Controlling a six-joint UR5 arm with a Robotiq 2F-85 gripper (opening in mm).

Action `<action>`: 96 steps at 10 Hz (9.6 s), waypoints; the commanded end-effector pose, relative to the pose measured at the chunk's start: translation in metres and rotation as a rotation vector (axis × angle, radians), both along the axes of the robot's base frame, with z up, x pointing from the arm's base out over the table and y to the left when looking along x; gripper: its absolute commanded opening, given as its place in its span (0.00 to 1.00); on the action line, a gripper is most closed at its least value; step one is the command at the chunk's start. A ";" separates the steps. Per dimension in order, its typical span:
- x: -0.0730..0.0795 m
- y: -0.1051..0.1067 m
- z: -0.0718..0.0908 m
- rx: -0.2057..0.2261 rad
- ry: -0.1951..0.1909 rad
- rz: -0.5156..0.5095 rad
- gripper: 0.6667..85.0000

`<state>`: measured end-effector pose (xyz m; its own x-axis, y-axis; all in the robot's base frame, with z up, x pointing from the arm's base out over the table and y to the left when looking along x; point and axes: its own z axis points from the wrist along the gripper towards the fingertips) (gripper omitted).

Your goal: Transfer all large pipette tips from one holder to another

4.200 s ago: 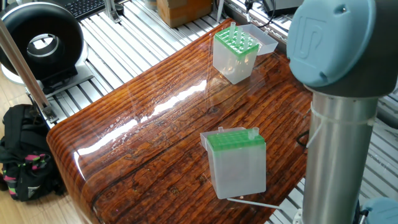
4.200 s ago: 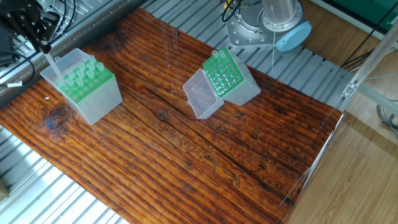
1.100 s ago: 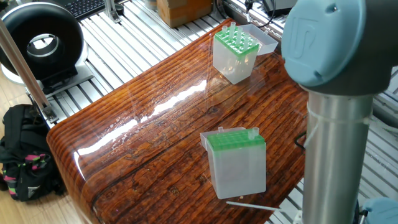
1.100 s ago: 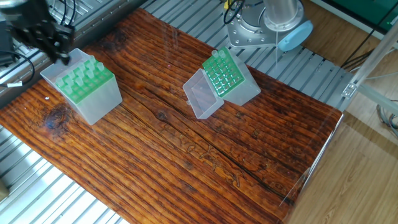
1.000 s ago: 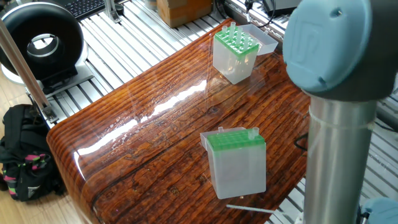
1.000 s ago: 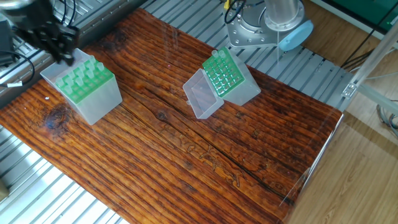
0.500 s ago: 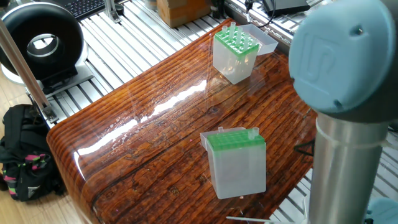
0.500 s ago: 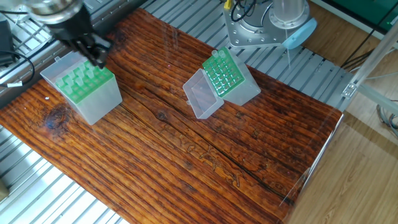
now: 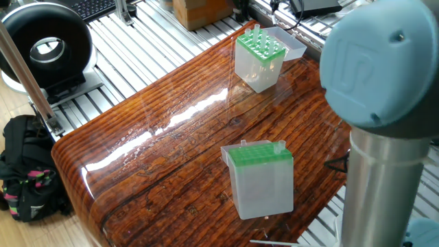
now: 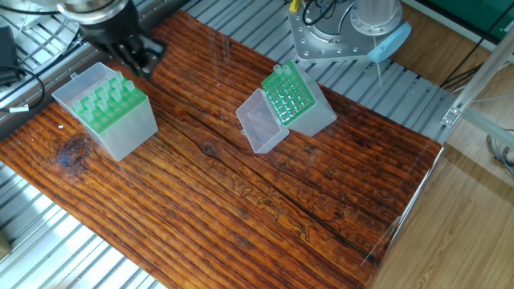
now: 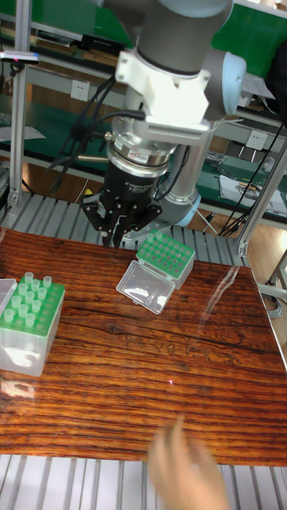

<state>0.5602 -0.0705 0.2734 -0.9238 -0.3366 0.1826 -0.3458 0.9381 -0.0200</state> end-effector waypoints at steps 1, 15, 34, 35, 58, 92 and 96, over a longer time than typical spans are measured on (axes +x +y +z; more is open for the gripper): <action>0.005 -0.018 0.006 -0.070 -0.006 0.103 0.25; 0.010 0.042 0.001 0.049 -0.140 -0.095 0.15; -0.045 0.046 0.003 0.029 0.051 -0.029 0.02; -0.044 0.057 0.001 0.062 0.042 -0.060 0.03; -0.039 0.094 -0.020 0.143 -0.023 -0.206 0.00; -0.090 0.137 -0.045 0.194 -0.209 -0.143 0.34; -0.109 0.103 -0.060 0.071 -0.165 -0.276 0.26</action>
<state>0.4622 0.0446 0.2175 -0.9889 -0.1466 -0.0249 -0.1475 0.9882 0.0405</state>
